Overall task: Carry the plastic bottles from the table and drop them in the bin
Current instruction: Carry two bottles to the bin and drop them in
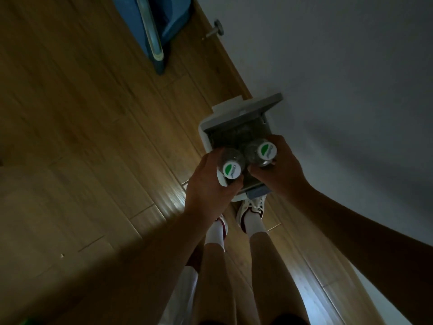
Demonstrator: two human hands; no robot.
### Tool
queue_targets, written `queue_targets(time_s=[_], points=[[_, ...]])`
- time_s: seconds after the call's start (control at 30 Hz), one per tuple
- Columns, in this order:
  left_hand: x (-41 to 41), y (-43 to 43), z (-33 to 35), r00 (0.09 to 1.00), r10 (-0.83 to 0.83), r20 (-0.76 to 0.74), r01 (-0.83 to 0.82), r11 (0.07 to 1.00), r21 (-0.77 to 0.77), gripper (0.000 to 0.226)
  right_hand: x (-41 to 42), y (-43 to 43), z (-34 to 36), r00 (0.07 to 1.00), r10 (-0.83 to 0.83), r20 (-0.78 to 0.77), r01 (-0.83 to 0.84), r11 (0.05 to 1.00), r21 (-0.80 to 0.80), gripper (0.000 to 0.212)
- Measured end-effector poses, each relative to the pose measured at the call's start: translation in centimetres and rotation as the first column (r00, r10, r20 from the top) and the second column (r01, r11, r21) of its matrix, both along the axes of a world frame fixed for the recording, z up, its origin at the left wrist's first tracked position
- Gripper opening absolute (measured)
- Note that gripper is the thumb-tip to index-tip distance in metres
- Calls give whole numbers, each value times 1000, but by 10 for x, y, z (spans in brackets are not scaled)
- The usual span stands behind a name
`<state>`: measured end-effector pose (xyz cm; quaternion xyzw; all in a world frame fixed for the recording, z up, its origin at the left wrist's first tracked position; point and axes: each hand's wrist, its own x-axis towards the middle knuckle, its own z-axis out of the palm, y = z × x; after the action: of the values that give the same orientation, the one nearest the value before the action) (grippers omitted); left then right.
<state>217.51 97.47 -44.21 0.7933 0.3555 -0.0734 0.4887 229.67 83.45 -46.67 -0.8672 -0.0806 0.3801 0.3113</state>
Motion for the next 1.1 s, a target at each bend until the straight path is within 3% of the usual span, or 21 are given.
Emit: queue_targets(time_s=[0.2, 0.5, 0.63, 0.87, 1.0, 1.1], points=[[10, 1, 0, 1000, -10, -25, 13, 993, 114, 71, 5, -2, 0, 997, -74, 5, 74, 996, -39, 66], [21, -10, -6, 999, 41, -2, -41, 998, 38, 62, -3, 2, -7, 997, -75, 5, 75, 997, 2, 67], [16, -11, -7, 1000, -10, 23, 9, 999, 48, 64, -6, -2, -2, 997, -72, 34, 73, 997, -3, 62], [-9, -1, -8, 988, -101, -114, 114, 987, 116, 47, -12, -18, -3, 998, -56, -8, 55, 996, -73, 32], [-34, 16, 9, 958, -92, -273, 118, 990, 77, 38, -18, -28, 10, 974, -60, -220, 30, 990, -137, 29], [-52, 30, 40, 941, -5, -337, 24, 998, 52, 34, -28, -41, 30, 961, -19, -277, -30, 985, -172, 19]])
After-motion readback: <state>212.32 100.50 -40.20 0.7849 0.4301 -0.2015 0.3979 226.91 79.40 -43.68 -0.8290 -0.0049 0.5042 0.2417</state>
